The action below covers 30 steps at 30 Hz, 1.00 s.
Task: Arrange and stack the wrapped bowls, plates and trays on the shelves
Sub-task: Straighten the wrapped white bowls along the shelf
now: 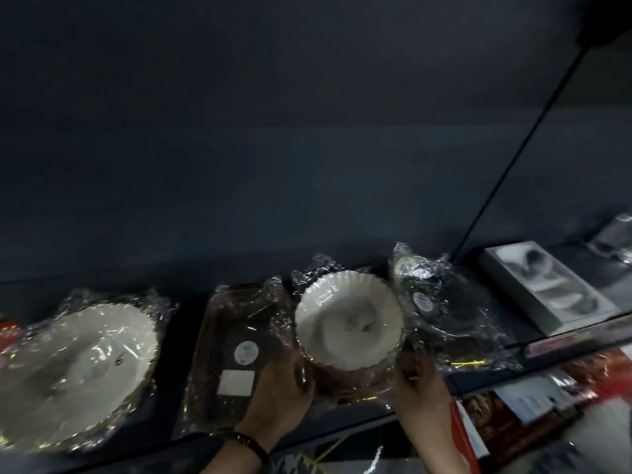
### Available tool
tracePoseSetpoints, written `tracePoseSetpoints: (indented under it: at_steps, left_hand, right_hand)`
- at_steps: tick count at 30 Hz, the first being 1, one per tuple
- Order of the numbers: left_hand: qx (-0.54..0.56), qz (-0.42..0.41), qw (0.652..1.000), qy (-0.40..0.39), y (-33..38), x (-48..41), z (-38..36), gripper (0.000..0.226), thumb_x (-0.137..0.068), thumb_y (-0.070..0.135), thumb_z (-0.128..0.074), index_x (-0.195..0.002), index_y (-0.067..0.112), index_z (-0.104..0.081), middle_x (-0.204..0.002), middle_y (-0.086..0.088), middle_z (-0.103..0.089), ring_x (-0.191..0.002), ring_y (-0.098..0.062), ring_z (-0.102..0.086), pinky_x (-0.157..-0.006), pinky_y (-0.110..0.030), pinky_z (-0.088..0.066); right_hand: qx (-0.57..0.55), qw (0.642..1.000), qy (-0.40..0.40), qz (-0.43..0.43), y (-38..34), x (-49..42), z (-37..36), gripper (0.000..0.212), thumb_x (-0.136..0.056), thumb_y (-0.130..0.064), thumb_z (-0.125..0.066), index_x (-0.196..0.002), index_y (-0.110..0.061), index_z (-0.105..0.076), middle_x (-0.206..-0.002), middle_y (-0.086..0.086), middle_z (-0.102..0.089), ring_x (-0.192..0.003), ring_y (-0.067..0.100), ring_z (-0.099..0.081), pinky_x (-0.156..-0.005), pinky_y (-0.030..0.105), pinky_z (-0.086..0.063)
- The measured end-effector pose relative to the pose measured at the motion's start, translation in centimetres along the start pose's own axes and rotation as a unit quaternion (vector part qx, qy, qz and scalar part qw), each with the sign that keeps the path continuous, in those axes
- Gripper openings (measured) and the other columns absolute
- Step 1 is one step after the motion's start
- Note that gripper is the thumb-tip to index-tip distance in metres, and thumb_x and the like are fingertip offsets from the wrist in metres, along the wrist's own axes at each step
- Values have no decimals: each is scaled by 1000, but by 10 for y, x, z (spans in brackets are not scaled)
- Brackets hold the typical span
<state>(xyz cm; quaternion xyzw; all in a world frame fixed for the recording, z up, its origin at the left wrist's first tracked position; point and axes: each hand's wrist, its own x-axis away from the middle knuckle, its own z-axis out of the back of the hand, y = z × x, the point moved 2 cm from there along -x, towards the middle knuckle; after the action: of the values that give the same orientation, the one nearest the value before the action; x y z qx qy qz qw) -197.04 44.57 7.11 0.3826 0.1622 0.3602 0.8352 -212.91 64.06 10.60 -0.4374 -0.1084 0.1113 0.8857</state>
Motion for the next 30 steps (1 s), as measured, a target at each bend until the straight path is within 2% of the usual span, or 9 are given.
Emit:
tracePoseSetpoints:
  at_steps: [2, 5, 8, 12, 15, 18, 22, 26, 30]
  left_hand:
    - [-3, -4, 1000, -21, 5, -2, -10, 25, -83, 20, -80, -87, 36, -61, -77, 19, -65, -74, 0, -63, -71, -15, -45]
    - [1, 28, 998, -48, 11, -4, -21, 23, -85, 21, -80, -104, 29, -70, -86, 20, -67, -83, -1, -65, -77, -14, -45]
    - [-1, 35, 998, -52, 14, -6, -26, 11, -87, 21, -78, -95, 26, -73, -88, 16, -73, -84, 3, -67, -76, -12, -48]
    - [-20, 44, 998, -38, 18, -7, -31, 13, -87, 19, -77, -84, 30, -69, -84, 16, -72, -81, 3, -67, -76, -16, -52]
    - [-19, 54, 998, -20, 22, -5, -32, 22, -85, 16, -77, -79, 34, -65, -81, 13, -72, -78, -1, -69, -75, -17, -54]
    - [-16, 64, 998, -12, 20, -3, -32, 17, -85, 16, -78, -83, 31, -70, -81, 12, -74, -77, 0, -69, -74, -15, -53]
    - [3, 87, 996, -10, 14, -2, -28, 16, -88, 20, -78, -85, 35, -72, -84, 17, -75, -79, 7, -68, -72, -7, -48]
    - [36, 132, 990, 42, 15, -2, -15, 17, -89, 29, -82, -91, 28, -64, -88, 10, -73, -82, -5, -69, -67, -9, -43]
    - [105, 170, 975, 98, 18, 0, 8, 39, -95, 43, -75, -111, 24, -45, -99, -3, -67, -91, -26, -67, -79, -31, -47]
  right_hand:
    - [-23, 999, 24, 8, 9, -6, 7, 12, -96, -29, -73, -100, -27, -62, -93, -8, -68, -88, 23, -65, -78, 44, -52]
    - [-25, 1000, 5, -2, 13, -21, 9, 16, -100, -39, -69, -106, -28, -59, -97, -5, -66, -90, 24, -63, -79, 39, -46]
    - [-29, 999, -30, -20, 16, -40, 1, 24, -100, -42, -68, -113, -22, -66, -102, -2, -71, -94, 22, -66, -78, 37, -46]
    - [-37, 995, -78, -54, 20, -59, -10, 23, -92, -45, -69, -104, -26, -68, -89, -3, -76, -87, 22, -72, -82, 45, -58]
    - [-21, 993, -101, -60, 21, -66, -16, 20, -95, -39, -66, -102, -20, -66, -84, 1, -75, -83, 24, -72, -83, 46, -59]
    - [-2, 993, -106, -52, 17, -69, -22, 27, -98, -40, -61, -108, -16, -64, -93, 5, -76, -92, 31, -72, -88, 44, -57]
    - [27, 994, -97, -41, 4, -70, -29, 21, -104, -16, -55, -119, -4, -62, -109, 18, -70, -105, 40, -68, -85, 37, -48]
    - [-2, 999, -43, -21, -6, -60, -28, 12, -103, -10, -52, -106, -4, -61, -95, 15, -69, -89, 37, -68, -79, 40, -48]
    - [-44, 999, -20, 8, -15, -40, -25, 15, -103, -5, -50, -91, -6, -58, -79, 11, -64, -71, 26, -60, -72, 42, -46]
